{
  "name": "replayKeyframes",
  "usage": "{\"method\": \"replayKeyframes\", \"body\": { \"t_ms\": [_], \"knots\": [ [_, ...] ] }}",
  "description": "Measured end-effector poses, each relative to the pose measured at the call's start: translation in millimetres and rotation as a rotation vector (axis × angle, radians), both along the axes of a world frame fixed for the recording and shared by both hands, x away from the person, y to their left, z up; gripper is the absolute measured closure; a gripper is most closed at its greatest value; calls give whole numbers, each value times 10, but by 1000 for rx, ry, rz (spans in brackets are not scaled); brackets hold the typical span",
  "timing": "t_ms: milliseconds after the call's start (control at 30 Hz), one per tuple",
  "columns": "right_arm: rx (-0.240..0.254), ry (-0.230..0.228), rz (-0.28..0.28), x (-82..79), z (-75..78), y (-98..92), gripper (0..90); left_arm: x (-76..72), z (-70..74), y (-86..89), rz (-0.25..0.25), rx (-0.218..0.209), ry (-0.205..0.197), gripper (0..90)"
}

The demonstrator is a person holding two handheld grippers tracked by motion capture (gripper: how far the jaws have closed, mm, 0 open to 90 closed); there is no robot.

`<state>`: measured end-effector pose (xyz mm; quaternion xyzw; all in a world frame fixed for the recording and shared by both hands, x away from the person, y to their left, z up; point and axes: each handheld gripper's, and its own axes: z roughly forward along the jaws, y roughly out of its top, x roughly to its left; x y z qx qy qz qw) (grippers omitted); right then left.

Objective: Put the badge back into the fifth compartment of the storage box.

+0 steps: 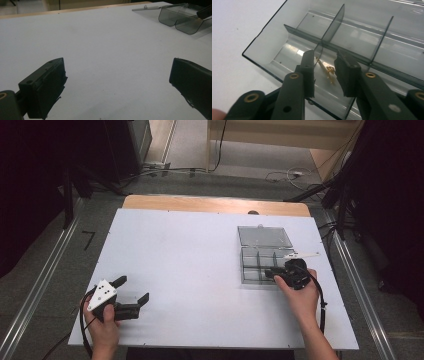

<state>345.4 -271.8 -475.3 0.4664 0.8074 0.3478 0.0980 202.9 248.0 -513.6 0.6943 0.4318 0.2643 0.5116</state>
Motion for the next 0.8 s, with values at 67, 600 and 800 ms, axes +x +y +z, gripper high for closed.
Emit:
{"method": "replayKeyframes", "body": {
  "t_ms": [67, 600, 800],
  "knots": [
    [11, -1, -3, -1, 5, -10, 591, 0, 1, 3, -2, 1, 1, 10],
    [126, -96, 51, -135, 157, -109, 213, -1, 2, 3, -3, 2, 0, 10],
    [144, -127, 53, -206, 183, -155, 144, 0, 1, 2, -2, 1, -1, 10]
  ]
}}
